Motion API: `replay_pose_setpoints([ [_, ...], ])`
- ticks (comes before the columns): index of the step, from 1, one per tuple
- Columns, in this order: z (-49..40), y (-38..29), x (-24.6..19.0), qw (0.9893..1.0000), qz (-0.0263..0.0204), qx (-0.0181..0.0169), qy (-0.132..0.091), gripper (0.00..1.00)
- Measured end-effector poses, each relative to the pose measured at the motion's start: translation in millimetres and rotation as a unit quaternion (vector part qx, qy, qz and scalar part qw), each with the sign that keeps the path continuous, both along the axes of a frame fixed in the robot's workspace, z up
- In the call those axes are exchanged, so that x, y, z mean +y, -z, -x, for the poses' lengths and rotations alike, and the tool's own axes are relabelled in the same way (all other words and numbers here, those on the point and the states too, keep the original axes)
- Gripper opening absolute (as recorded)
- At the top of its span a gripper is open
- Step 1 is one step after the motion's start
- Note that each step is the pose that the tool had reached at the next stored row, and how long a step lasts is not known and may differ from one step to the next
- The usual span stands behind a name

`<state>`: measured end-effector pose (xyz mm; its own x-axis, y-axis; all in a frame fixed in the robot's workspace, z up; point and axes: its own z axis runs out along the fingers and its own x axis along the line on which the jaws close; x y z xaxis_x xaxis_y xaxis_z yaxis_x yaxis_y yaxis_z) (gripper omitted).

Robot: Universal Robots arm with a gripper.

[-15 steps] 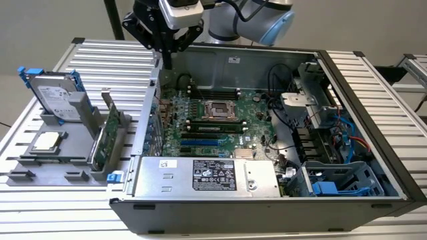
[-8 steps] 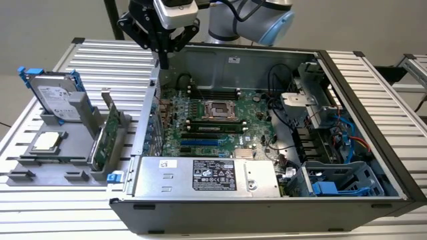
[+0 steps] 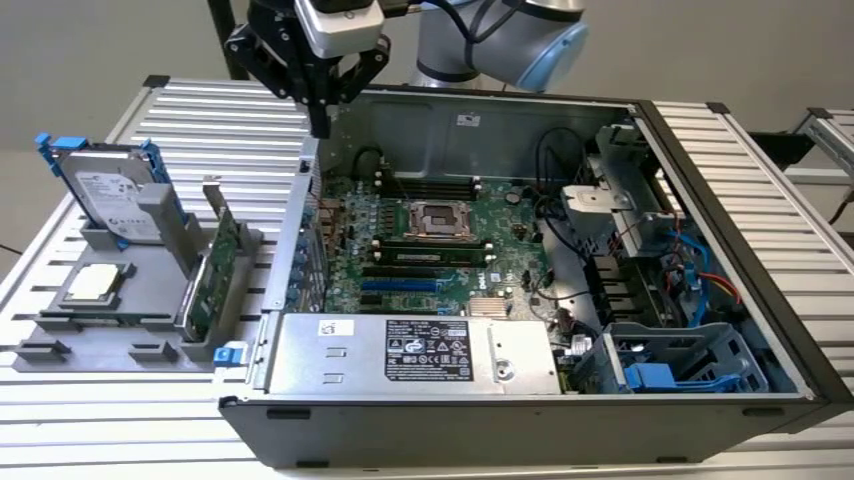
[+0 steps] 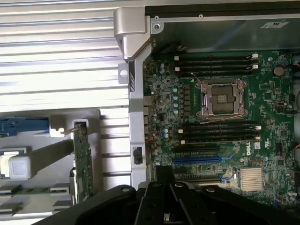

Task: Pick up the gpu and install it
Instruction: 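Reach for the gpu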

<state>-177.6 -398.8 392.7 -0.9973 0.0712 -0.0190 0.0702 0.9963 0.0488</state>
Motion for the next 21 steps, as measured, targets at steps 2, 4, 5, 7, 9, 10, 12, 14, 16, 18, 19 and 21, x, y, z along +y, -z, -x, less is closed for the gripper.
replay_pose_setpoints([
  [2,1.9,0.0,0.0,1.0000,0.0000,0.0000,0.000,0.00],
  [4,3.8,0.0,0.0,1.0000,0.0000,0.0000,0.000,0.00],
  [5,4.7,0.0,0.0,1.0000,0.0000,0.0000,0.000,0.00],
  [7,6.5,0.0,0.0,1.0000,0.0000,0.0000,0.000,0.00],
  [9,8.3,0.0,0.0,1.0000,0.0000,0.0000,0.000,0.00],
  [10,9.1,0.0,0.0,1.0000,0.0000,0.0000,0.000,0.00],
  [12,10.9,0.0,0.0,1.0000,0.0000,0.0000,0.000,0.00],
  [14,12.8,0.0,0.0,1.0000,0.0000,0.0000,0.000,0.00],
  [16,14.9,0.0,0.0,1.0000,0.0000,0.0000,0.000,0.00],
  [18,17.1,0.0,0.0,1.0000,0.0000,0.0000,0.000,0.00],
  [19,18.3,0.0,0.0,1.0000,0.0000,0.0000,0.000,0.00],
  [21,20.9,0.0,0.0,1.0000,0.0000,0.0000,0.000,0.00],
])
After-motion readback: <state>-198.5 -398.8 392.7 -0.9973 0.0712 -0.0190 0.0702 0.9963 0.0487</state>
